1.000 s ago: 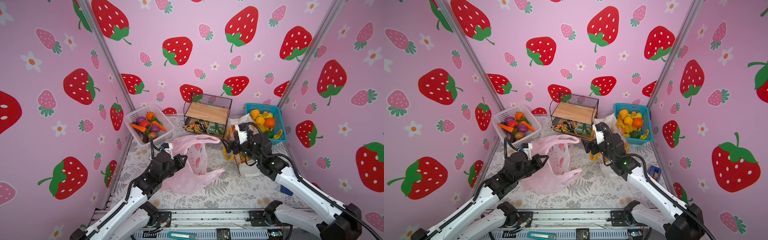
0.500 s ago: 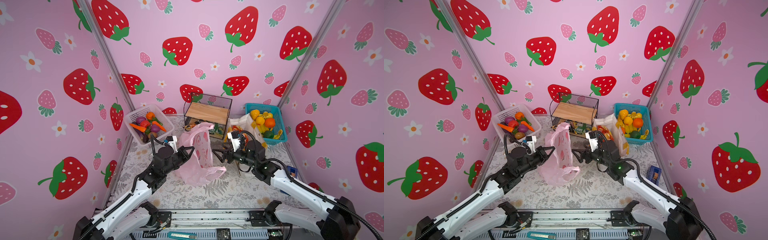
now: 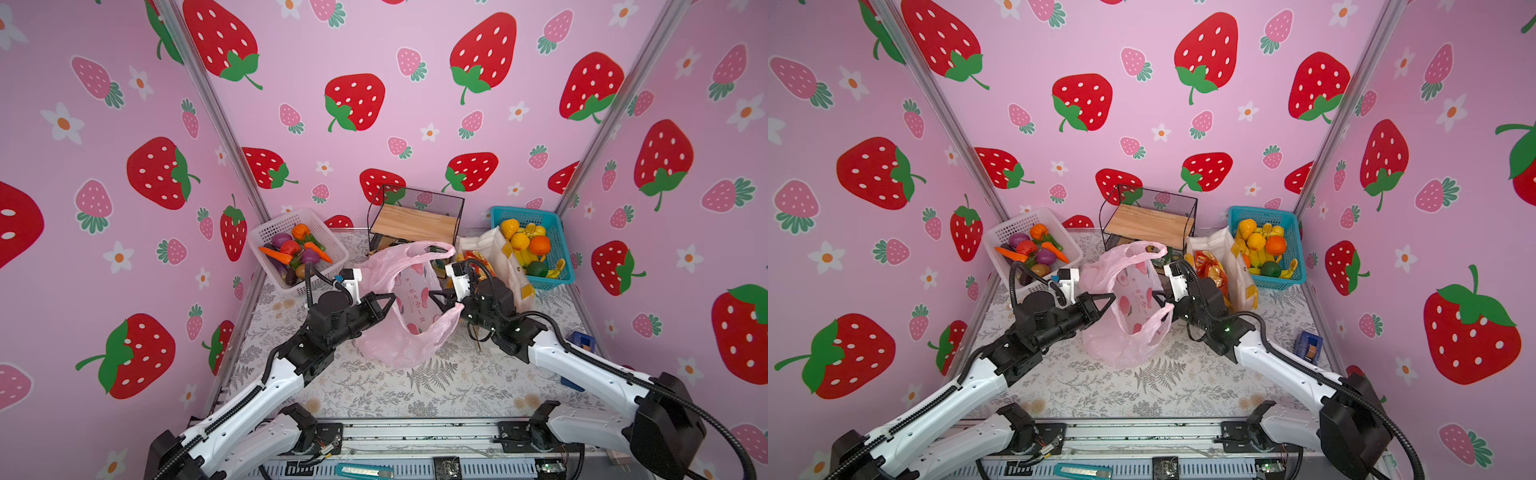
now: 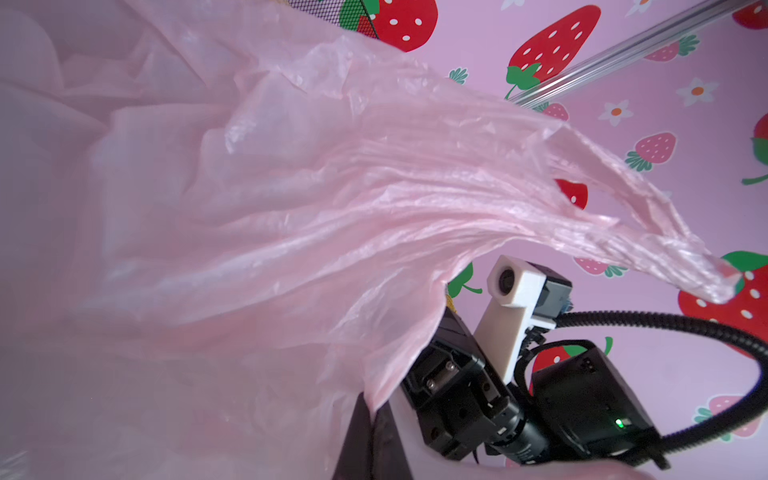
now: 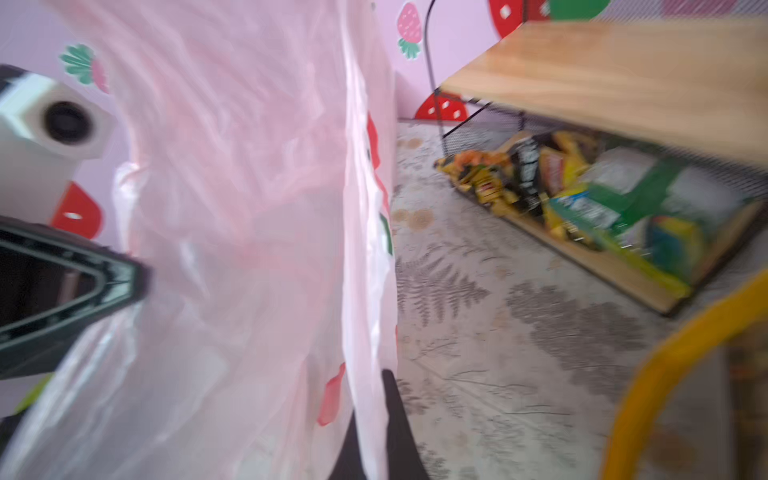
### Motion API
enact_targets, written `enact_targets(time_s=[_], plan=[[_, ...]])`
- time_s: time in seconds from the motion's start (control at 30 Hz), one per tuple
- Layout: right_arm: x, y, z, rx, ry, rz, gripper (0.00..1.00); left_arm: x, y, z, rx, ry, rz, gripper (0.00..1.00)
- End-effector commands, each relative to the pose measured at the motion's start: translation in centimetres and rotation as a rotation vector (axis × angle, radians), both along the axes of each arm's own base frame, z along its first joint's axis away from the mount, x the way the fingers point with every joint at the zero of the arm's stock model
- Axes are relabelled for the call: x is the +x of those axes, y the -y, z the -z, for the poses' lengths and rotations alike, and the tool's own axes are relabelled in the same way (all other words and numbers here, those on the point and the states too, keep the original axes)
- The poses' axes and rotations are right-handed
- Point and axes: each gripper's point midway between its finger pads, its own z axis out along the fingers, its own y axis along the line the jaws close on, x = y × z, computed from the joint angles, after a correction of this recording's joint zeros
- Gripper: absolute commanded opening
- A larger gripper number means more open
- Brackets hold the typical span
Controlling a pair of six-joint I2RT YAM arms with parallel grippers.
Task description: Place the mixed food into the grocery bags and tie them
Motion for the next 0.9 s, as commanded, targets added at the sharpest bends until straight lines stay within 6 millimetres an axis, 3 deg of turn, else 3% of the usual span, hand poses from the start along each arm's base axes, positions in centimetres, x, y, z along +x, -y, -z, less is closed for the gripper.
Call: enact_targets(time_s=[0.0, 0.13, 0.3, 0.4, 0.53, 0.73, 0.87], plan=[[1.7, 3.9, -2.4, -0.124, 0.093, 0.154, 0.00, -1.1, -3.8, 0.0, 0.217, 0.055, -0.046, 0.00], [2.0, 5.1, -2.7, -0.182, 0.091, 0.178, 0.00, -1.5, -8.4, 1.7, 0.429, 0.057, -0.173, 0.00], [2.4, 6.0, -4.1, -0.271, 0.103, 0.179, 0.00, -1.5, -10.6, 3.8, 0.611, -0.005, -0.197, 0.00], [1.7, 4.9, -4.6, -0.276, 0.097, 0.094, 0.00, -1.1, -8.9, 4.7, 0.607, 0.004, -0.110, 0.00], [-0.1, 2.9, -5.5, -0.228, 0.069, -0.051, 0.00, -0.5, -6.2, 3.3, 0.551, 0.128, -0.036, 0.24], [-1.6, 0.4, -5.7, -0.140, 0.009, -0.195, 0.00, -0.3, -3.1, 0.4, 0.621, 0.355, 0.027, 0.48], [-1.5, -0.4, -5.5, -0.129, -0.013, -0.219, 0.00, -0.2, -1.3, -0.1, 0.692, 0.427, 0.072, 0.63]])
